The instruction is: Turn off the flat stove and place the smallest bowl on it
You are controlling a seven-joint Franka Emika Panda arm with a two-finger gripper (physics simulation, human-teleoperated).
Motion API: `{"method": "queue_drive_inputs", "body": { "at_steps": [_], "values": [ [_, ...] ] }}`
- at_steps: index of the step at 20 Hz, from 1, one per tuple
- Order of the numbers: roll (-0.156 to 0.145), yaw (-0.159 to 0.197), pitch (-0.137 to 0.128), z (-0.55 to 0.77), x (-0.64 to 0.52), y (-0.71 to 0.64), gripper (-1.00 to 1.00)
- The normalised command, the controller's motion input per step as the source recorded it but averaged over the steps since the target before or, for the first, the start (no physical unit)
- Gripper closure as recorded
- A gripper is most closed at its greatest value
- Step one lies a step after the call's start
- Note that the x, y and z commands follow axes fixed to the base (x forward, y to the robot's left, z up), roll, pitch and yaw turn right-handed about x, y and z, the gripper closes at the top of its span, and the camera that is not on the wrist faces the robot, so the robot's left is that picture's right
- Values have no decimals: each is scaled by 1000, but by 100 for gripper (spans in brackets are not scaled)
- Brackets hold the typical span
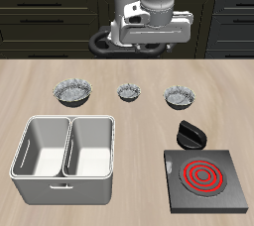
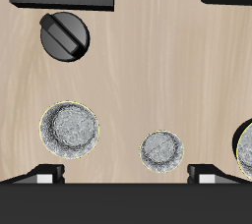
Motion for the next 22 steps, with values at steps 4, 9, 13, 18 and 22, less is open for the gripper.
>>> {"method": "queue_drive_inputs", "body": {
  "at_steps": [4, 9, 13, 18, 22],
  "values": [
    [34, 34, 9, 17, 204, 366, -100],
    [29, 22, 15, 23, 223, 277, -100],
    [9, 12, 13, -30, 191, 183, -100],
    [-3, 30, 10, -17, 279, 156, -100],
    [-7, 33, 6, 29, 312, 96, -100]
  ]
}}
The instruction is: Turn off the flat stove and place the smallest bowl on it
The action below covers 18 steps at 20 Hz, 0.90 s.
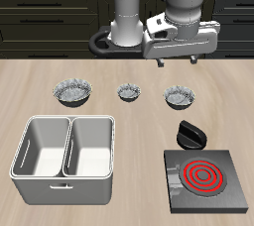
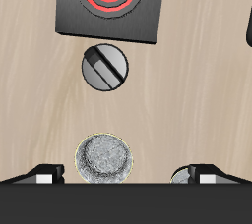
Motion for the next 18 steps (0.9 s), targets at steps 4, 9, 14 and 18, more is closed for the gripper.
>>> {"method": "queue_drive_inputs", "body": {
  "at_steps": [4, 9, 14, 18],
  "values": [
    [-37, 15, 10, 65, 367, -9, -100],
    [-27, 45, 1, 11, 317, 110, -100],
    [27, 26, 9, 24, 205, 182, -100],
    [30, 35, -26, 34, 151, 244, -100]
  ]
}}
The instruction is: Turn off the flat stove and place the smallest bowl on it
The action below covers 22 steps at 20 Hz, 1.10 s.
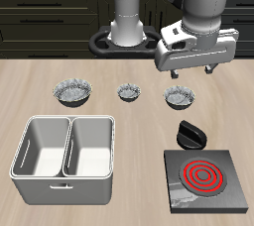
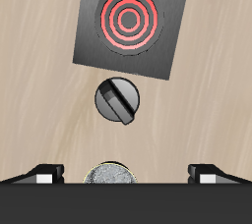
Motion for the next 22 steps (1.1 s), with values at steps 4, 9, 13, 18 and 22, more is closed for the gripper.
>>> {"method": "queue_drive_inputs", "body": {
  "at_steps": [4, 9, 13, 18, 22],
  "values": [
    [8, 49, -9, -11, 191, 118, -100],
    [8, 71, 6, -125, 308, 117, -100],
    [5, 120, 2, -192, 155, 114, -100],
    [18, 66, 17, -171, -15, 42, -100],
    [5, 98, 17, -208, -31, -40, -100]
  ]
}}
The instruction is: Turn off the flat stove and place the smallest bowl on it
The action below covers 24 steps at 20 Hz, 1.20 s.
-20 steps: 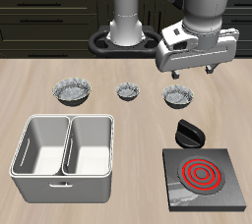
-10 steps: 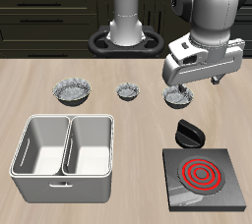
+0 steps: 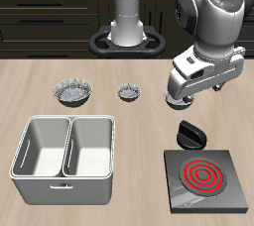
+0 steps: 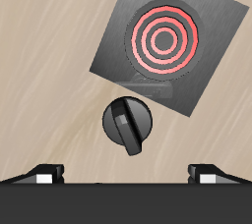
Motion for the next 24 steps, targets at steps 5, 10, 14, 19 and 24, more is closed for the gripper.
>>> {"method": "queue_drive_inputs", "body": {
  "at_steps": [5, 10, 14, 19, 24],
  "values": [
    [-25, 86, 15, -130, -13, -109, -100],
    [-28, 88, -36, -80, -29, -108, -100],
    [13, 33, -4, -145, -109, 46, -100],
    [36, 30, -62, -162, -258, 60, -100],
    [9, 20, -9, -125, -115, -2, -100]
  ]
}}
